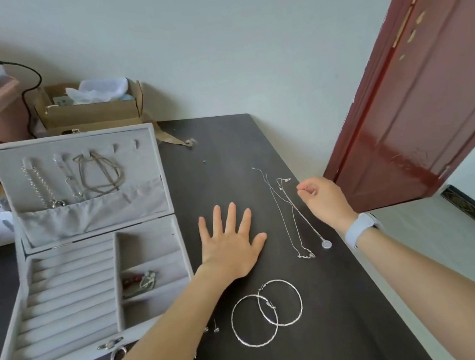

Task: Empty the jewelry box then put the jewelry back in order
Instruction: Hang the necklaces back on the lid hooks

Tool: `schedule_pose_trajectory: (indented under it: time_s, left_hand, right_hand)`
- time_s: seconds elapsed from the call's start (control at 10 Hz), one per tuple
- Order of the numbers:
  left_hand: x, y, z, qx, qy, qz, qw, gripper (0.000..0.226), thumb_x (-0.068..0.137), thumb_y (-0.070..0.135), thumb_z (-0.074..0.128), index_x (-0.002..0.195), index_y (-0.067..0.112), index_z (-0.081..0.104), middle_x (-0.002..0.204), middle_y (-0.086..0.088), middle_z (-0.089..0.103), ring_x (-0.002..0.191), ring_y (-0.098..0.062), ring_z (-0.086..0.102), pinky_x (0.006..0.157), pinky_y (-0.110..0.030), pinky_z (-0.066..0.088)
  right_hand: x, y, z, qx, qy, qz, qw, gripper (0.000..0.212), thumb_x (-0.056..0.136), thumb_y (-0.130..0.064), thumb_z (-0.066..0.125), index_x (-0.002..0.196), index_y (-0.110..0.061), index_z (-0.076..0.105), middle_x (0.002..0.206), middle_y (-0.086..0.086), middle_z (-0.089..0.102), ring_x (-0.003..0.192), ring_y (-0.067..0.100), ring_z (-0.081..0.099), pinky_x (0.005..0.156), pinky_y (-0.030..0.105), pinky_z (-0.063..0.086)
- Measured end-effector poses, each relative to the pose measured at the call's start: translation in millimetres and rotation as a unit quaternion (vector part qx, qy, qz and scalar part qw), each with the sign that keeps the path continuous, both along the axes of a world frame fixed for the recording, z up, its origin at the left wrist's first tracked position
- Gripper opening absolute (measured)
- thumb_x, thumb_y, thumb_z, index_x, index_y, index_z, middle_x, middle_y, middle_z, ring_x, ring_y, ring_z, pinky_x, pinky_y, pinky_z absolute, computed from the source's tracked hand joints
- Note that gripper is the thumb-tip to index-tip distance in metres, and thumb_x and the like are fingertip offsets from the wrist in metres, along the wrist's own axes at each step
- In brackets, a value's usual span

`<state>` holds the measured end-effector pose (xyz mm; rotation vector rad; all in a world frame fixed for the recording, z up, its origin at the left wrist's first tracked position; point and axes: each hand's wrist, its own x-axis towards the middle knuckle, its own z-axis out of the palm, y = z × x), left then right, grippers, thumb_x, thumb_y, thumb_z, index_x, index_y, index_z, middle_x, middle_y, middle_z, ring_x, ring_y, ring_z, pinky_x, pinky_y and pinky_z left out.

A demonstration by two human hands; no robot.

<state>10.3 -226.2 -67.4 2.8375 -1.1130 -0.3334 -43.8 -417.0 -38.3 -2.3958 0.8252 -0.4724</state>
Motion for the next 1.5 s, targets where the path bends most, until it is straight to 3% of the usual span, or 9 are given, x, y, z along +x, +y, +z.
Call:
schedule_pose_trajectory:
  time_s: [0.1, 0.5, 0.7, 0.8, 0.9, 1.0, 1.2, 1.3, 1.5]
  left_hand:
    - [0.9, -0.7, 0.4, -0.001, 0.003, 0.001, 1.000, 0.062, 0.093, 0.057, 0.011, 0.146, 0.029, -0.005, 0.156, -0.001, -0.013, 0.141, -0.029, -0.017, 0.111, -0.054, -0.008]
    - [2.9, -1.6, -2.0, 0.001, -0.010, -0.002, 1.000, 0.063, 0.093, 0.058, 0.011, 0.146, 0.030, -0.005, 0.156, -0.001, -0.011, 0.141, -0.030, -0.016, 0.111, -0.053, -0.008]
    - [2.9, -2.0, -2.3, 0.003, -0.010, -0.003, 1.000, 0.063, 0.092, 0.059, 0.011, 0.146, 0.030, -0.005, 0.156, -0.002, -0.012, 0.141, -0.030, -0.017, 0.111, -0.054, -0.008]
    - [3.0, -1.5, -2.4, 0.003, -0.014, -0.002, 1.000, 0.063, 0.092, 0.059, 0.011, 0.146, 0.030, -0.005, 0.156, -0.002, -0.011, 0.141, -0.030, -0.016, 0.111, -0.053, -0.007]
    - [3.0, -1.3, -1.9, 0.003, -0.013, -0.001, 1.000, 0.063, 0.092, 0.059, 0.010, 0.146, 0.030, -0.005, 0.156, -0.002, -0.011, 0.141, -0.030, -0.016, 0.111, -0.053, -0.008]
    - [2.8, -1.8, -2.2, -0.001, -0.010, 0.000, 1.000, 0.063, 0.092, 0.059, 0.011, 0.146, 0.030, -0.005, 0.156, -0.001, -0.011, 0.141, -0.029, -0.016, 0.111, -0.053, -0.008]
    - [4.5, -1.1, -1.5, -0.010, 0.002, 0.002, 1.000, 0.063, 0.092, 0.060, 0.011, 0.146, 0.031, -0.004, 0.156, -0.001, -0.011, 0.141, -0.029, -0.017, 0.111, -0.053, -0.010]
    - [4.5, -0.9, 0.9, -0.011, 0.025, 0.002, 1.000, 0.063, 0.093, 0.059, 0.015, 0.146, 0.031, -0.002, 0.156, -0.001, -0.012, 0.141, -0.029, -0.018, 0.111, -0.053, -0.011]
    - [6.6, 10.0, 23.9, -0.157, 0.187, 0.032, 0.969, 0.057, 0.092, 0.044, 0.043, 0.143, 0.026, 0.025, 0.156, 0.000, 0.012, 0.144, -0.020, -0.002, 0.115, -0.047, -0.007]
  right_hand:
    - [16.5, 5.1, -4.7, -0.010, 0.035, 0.047, 0.998, 0.010, 0.084, -0.020, 0.060, 0.089, -0.018, 0.068, 0.073, -0.006, 0.056, 0.087, 0.021, 0.052, 0.081, 0.034, 0.041]
    - [40.7, 13.7, -13.1, -0.115, 0.136, 0.008, 0.984, 0.020, 0.089, -0.026, 0.052, 0.092, -0.016, 0.069, 0.111, 0.007, 0.062, 0.111, 0.033, 0.047, 0.082, 0.037, 0.032]
    - [41.1, 17.9, -6.7, -0.102, 0.150, 0.010, 0.983, 0.028, 0.078, -0.006, 0.043, 0.051, -0.014, 0.041, 0.073, 0.000, 0.057, 0.085, 0.032, 0.045, 0.072, 0.033, 0.027]
    - [40.2, 24.8, -1.9, -0.130, 0.185, 0.034, 0.974, 0.029, 0.078, -0.003, 0.043, 0.052, -0.017, 0.040, 0.068, -0.001, 0.049, 0.083, 0.033, 0.043, 0.073, 0.033, 0.027]
    - [37.9, 31.6, -4.2, -0.187, 0.222, 0.066, 0.955, 0.021, 0.078, -0.002, 0.044, 0.088, -0.011, 0.060, 0.110, 0.010, 0.056, 0.107, 0.033, 0.048, 0.083, 0.037, 0.032]
    - [34.8, 32.3, -8.6, -0.198, 0.225, 0.080, 0.951, 0.030, 0.078, 0.000, 0.043, 0.104, -0.007, 0.055, 0.117, 0.012, 0.050, 0.112, 0.031, 0.045, 0.092, 0.039, 0.033]
    - [26.6, 32.2, 22.8, 0.135, 0.001, 0.099, 0.986, 0.023, 0.089, 0.000, 0.033, 0.072, -0.003, 0.047, 0.076, 0.003, 0.050, 0.064, 0.016, 0.043, 0.056, 0.023, 0.034]
    - [19.0, 36.9, 44.7, 0.285, -0.069, 0.104, 0.951, 0.031, 0.096, -0.006, 0.028, 0.070, -0.014, 0.041, 0.079, 0.001, 0.060, 0.062, 0.012, 0.051, 0.053, 0.021, 0.029]
    - [9.7, 59.5, 87.0, 0.328, -0.129, 0.168, 0.921, 0.027, 0.095, -0.003, 0.038, 0.071, -0.013, 0.045, 0.066, 0.004, 0.048, 0.057, 0.017, 0.044, 0.059, 0.026, 0.032]
